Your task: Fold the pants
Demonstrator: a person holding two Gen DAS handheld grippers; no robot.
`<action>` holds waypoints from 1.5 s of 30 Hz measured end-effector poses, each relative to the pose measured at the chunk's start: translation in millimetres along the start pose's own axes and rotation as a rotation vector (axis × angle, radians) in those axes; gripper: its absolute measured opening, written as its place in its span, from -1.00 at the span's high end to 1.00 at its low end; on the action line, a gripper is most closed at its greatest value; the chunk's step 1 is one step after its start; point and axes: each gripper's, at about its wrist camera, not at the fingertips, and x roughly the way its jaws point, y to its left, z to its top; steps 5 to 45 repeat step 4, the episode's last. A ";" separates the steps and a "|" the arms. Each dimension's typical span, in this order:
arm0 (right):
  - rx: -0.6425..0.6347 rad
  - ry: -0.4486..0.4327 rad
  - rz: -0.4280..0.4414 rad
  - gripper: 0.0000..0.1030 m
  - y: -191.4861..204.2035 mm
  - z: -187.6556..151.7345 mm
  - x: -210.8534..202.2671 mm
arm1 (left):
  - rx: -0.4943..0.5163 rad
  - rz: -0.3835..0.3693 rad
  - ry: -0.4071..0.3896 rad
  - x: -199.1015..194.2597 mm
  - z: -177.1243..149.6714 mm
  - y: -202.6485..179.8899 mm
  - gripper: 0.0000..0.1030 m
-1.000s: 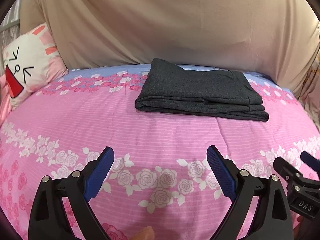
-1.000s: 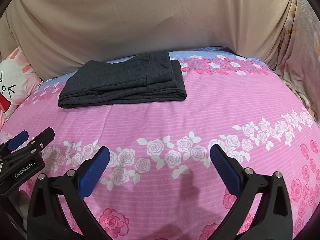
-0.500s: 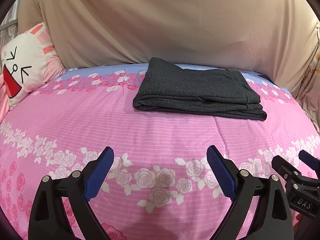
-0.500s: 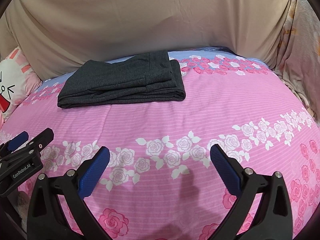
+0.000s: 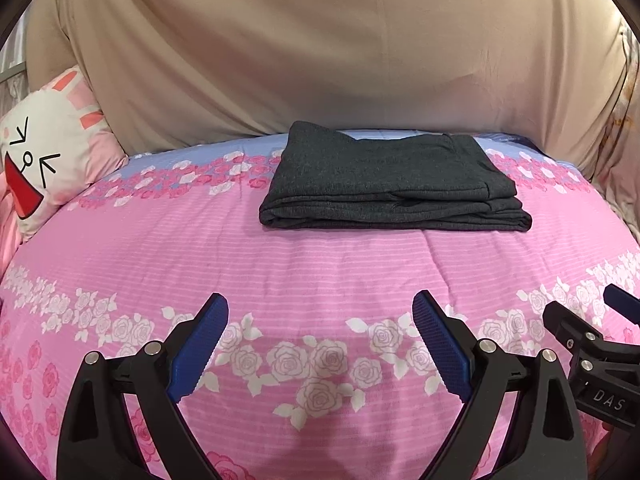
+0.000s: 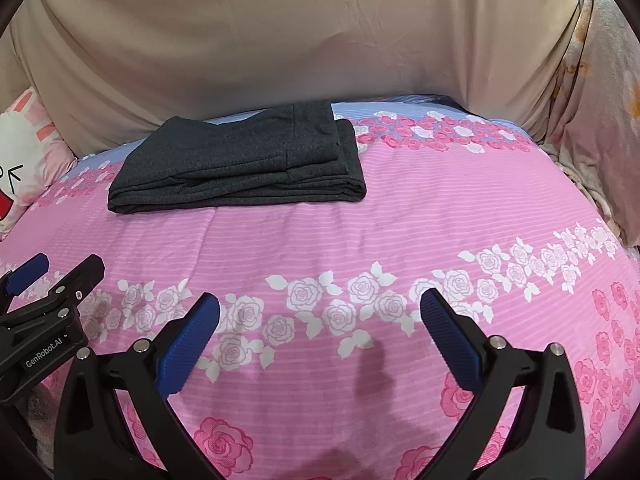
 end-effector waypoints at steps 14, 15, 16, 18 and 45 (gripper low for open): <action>-0.001 0.001 0.000 -0.91 -0.6 0.1 0.7 | 0.010 0.000 -0.003 -0.6 -0.2 -1.9 -0.77; -0.001 0.001 0.000 -0.91 -0.6 0.1 0.7 | 0.010 0.000 -0.003 -0.6 -0.2 -1.9 -0.77; -0.001 0.001 0.000 -0.91 -0.6 0.1 0.7 | 0.010 0.000 -0.003 -0.6 -0.2 -1.9 -0.77; -0.001 0.001 0.000 -0.91 -0.6 0.1 0.7 | 0.010 0.000 -0.003 -0.6 -0.2 -1.9 -0.77; -0.001 0.001 0.000 -0.91 -0.6 0.1 0.7 | 0.010 0.000 -0.003 -0.6 -0.2 -1.9 -0.77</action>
